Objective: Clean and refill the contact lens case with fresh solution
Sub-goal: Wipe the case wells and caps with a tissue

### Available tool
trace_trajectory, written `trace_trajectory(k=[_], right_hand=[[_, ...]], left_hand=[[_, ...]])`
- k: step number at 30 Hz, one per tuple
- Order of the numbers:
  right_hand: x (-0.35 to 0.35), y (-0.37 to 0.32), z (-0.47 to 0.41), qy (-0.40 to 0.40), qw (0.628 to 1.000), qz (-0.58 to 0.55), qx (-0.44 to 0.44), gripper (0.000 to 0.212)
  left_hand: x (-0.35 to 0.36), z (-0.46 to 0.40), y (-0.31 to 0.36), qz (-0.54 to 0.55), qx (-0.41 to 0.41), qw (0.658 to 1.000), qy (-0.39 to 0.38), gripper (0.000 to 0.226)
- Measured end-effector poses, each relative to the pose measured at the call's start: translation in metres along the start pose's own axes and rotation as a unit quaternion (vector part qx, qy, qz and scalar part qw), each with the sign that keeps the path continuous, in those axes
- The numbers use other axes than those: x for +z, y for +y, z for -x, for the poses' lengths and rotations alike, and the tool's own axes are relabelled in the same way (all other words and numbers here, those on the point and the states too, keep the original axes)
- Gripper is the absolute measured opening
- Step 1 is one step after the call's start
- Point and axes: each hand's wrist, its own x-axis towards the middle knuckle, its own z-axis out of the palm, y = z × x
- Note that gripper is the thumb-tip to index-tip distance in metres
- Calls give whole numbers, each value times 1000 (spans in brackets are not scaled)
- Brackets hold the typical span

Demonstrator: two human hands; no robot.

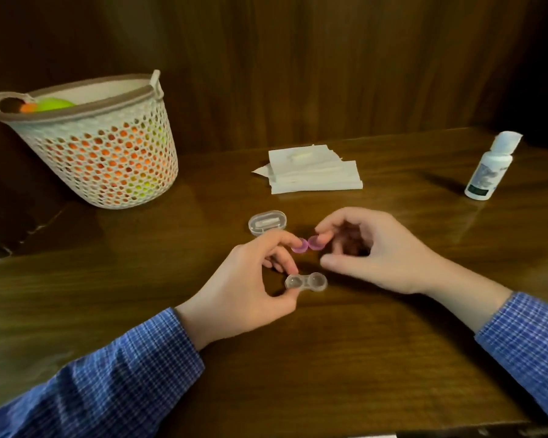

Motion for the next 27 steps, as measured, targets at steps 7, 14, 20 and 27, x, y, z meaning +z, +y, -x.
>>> trace_trajectory(k=[7, 14, 20, 27], right_hand=[[-36, 9, -97, 196, 979, 20, 47, 9], [-47, 43, -207, 121, 949, 289, 45, 38], [-37, 67, -229, 89, 933, 335, 98, 17], [-55, 10, -185, 197, 969, 144, 49, 4]], left_hand=[[-5, 6, -10, -1, -7, 1000, 9, 58], [-4, 4, -21, -40, -7, 999, 19, 55], [-4, 4, -23, -36, -5, 999, 15, 53], [-6, 5, -25, -31, -18, 999, 20, 54]])
